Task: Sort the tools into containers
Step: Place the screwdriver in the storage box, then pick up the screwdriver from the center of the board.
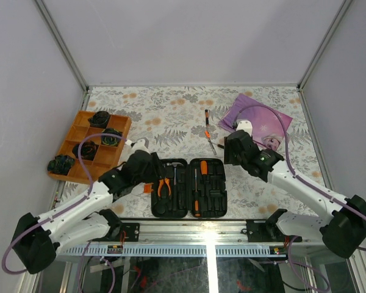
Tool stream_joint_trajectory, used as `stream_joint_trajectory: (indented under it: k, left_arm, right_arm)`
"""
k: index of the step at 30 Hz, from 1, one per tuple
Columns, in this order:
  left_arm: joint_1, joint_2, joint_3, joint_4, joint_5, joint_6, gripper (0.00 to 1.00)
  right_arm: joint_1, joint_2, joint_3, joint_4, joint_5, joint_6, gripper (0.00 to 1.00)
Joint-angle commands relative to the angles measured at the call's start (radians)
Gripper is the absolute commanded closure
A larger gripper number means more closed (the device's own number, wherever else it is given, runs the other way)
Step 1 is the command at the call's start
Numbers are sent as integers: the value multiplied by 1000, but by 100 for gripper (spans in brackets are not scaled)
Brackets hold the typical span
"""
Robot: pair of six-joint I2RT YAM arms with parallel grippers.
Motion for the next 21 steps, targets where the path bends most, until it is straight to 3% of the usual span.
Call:
stream_joint_trajectory:
  k: [1,7,13,17,21]
  left_arm:
    - [137,-22,51,-58,173,85,53]
    - [341,23,144,-109,511,194,51]
    - [380,23,237,-200,412,307,51]
    - [379,10,262,-208,414,349,49]
    - [379,-6,244,-190,403,350,47]
  right_arm:
    - [-67,45,55,-2,-78,-88,39]
    - [-143,213,124,29,-266,-228,37]
    - [-196,364,243,26,-336,-375,38]
    - [-256,443,297,28,-474,-478,38]
    - [-297,523,360,1,-500,-545,40]
